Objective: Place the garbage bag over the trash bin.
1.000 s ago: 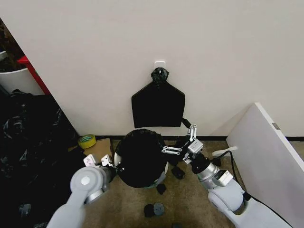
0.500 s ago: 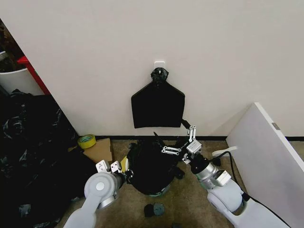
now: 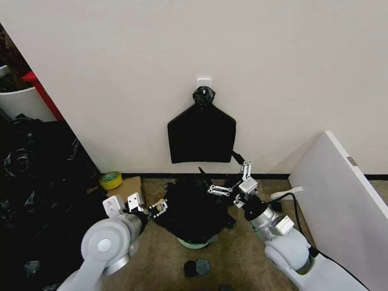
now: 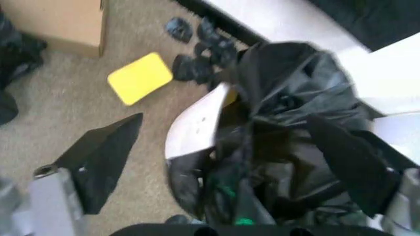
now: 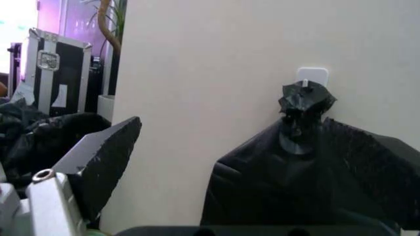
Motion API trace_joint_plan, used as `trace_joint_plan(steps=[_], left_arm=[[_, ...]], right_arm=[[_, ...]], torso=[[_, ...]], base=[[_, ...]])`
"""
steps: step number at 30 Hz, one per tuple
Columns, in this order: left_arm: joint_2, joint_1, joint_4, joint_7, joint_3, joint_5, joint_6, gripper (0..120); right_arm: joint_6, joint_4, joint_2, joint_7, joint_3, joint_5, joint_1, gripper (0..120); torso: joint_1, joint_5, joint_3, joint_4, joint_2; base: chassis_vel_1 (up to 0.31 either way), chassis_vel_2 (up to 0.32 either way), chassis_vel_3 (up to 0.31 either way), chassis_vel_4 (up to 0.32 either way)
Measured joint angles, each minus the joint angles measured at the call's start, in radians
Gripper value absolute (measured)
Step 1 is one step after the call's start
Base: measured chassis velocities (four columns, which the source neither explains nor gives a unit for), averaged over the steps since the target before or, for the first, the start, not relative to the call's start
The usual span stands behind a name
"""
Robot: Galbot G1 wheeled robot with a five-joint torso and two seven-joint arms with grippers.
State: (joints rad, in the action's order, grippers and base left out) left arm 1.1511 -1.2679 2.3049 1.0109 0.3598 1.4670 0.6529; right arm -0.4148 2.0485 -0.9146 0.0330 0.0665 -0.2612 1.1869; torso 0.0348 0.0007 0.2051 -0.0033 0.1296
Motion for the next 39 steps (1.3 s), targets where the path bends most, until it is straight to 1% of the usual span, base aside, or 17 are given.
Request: trace_joint_plan(steps=[4, 6, 8, 10, 11, 13, 15, 16, 18, 19, 22, 24, 26, 28, 31, 33, 39], left_arm=[[0.0, 0.009, 0.036, -0.005, 0.009, -0.009, 0.005, 100], [-0.001, 0.016, 0.055, -0.058, 0.012, -0.089, -0.011, 100], [-0.006, 0.017, 0.068, -0.148, 0.019, -0.267, -0.078, 100], [-0.006, 0.012, 0.064, -0.247, 0.024, -0.474, -0.199, 100], [-0.006, 0.012, 0.064, -0.247, 0.024, -0.474, -0.199, 100], [-0.006, -0.005, 0.027, -0.372, 0.032, -0.693, -0.361, 100], [0.0, -0.025, 0.0, -0.471, 0.037, -0.834, -0.478, 100], [0.005, -0.037, -0.003, -0.512, 0.039, -0.88, -0.521, 100], [0.016, -0.062, 0.01, -0.559, 0.041, -0.92, -0.562, 100], [0.016, -0.062, 0.01, -0.559, 0.041, -0.92, -0.562, 100], [0.042, -0.102, 0.025, -0.604, 0.04, -0.964, -0.628, 100], [0.075, -0.126, -0.005, -0.664, 0.053, -1.062, -0.733, 100], [0.104, -0.148, -0.029, -0.707, 0.07, -1.145, -0.805, 100], [0.114, -0.16, -0.032, -0.713, 0.071, -1.162, -0.816, 100], [0.139, -0.198, -0.045, -0.714, 0.064, -1.183, -0.825, 100], [0.159, -0.227, -0.059, -0.715, 0.057, -1.196, -0.83, 100], [0.193, -0.251, -0.084, -0.719, 0.053, -1.212, -0.838, 100]], right_arm=[[0.01, 0.002, 0.002, 0.012, 0.008, -0.01, 0.001, 100], [0.03, 0.01, 0.003, 0.035, 0.013, -0.014, 0.002, 100], [0.096, 0.032, 0.0, 0.11, 0.015, 0.002, 0.006, 100], [0.188, 0.064, -0.01, 0.216, 0.018, 0.013, 0.018, 100], [0.188, 0.064, -0.01, 0.216, 0.018, 0.013, 0.018, 100], [0.284, 0.096, -0.025, 0.305, 0.032, 0.007, 0.032, 100], [0.344, 0.112, -0.049, 0.346, 0.066, 0.009, 0.038, 100], [0.356, 0.111, -0.064, 0.347, 0.091, 0.019, 0.039, 100], [0.328, 0.082, -0.094, 0.303, 0.154, 0.051, 0.045, 100], [0.328, 0.082, -0.094, 0.303, 0.154, 0.051, 0.045, 100], [0.186, 0.031, -0.147, 0.136, 0.261, 0.035, 0.078, 100], [0.115, 0.024, -0.198, 0.067, 0.325, 0.008, 0.119, 100], [0.103, 0.036, -0.252, 0.038, 0.373, 0.014, 0.171, 100], [0.099, 0.041, -0.271, 0.029, 0.389, 0.025, 0.189, 100], [0.091, 0.055, -0.332, 0.018, 0.425, 0.072, 0.24, 100], [0.112, 0.076, -0.373, 0.044, 0.445, 0.122, 0.285, 100], [0.144, 0.092, -0.398, 0.097, 0.493, 0.185, 0.327, 100]], torso=[[0.0, 0.0, 0.0, 0.0001, 0.0], [0.0, -0.0001, 0.0, 0.0, 0.0], [0.0, 0.0001, 0.0, 0.0, 0.0], [0.0, 0.0, 0.0, 0.0002, 0.0], [0.0, 0.0, 0.0, 0.0002, 0.0], [0.0, 0.0, 0.0, -0.0001, 0.0], [0.0, -0.0003, 0.0, 0.0001, 0.0], [0.0, -0.0003, 0.0, 0.0001, 0.0], [0.0, -0.0003, 0.0, 0.0004, 0.0], [0.0, -0.0003, 0.0, 0.0004, 0.0], [0.0, 0.0005, 0.0, -0.0001, 0.0], [0.0, 0.0002, 0.0, 0.0, 0.0], [0.0, 0.0001, 0.0, -0.0002, 0.0], [0.0, 0.0001, 0.0, -0.0001, 0.0], [0.0, 0.0, 0.0, -0.0002, 0.0], [0.0, -0.0002, 0.0, 0.0002, 0.0], [0.0, 0.0001, 0.0, -0.0001, 0.0]], base=[[0.0, 0.0, 0.0, 0.0], [0.0, 0.0, 0.0, 0.0], [0.0, 0.0, 0.0, 0.0], [0.0, 0.0, 0.0, 0.0], [0.0, 0.0, 0.0, 0.0], [0.0, 0.0, 0.0, 0.0], [0.0, 0.0, 0.0, 0.0], [0.0, 0.0, 0.0, 0.0], [0.0, 0.0, 0.0, 0.0], [0.0, 0.0, 0.0, 0.0], [0.0, 0.0, 0.0, 0.0], [0.0, 0.0, 0.0, 0.0], [0.0, 0.0, 0.0, 0.0], [0.0, 0.0, 0.0, 0.0], [0.0, 0.0, 0.0, 0.0], [0.0, 0.0, 0.0, 0.0], [0.0, 0.0, 0.0, 0.0]])
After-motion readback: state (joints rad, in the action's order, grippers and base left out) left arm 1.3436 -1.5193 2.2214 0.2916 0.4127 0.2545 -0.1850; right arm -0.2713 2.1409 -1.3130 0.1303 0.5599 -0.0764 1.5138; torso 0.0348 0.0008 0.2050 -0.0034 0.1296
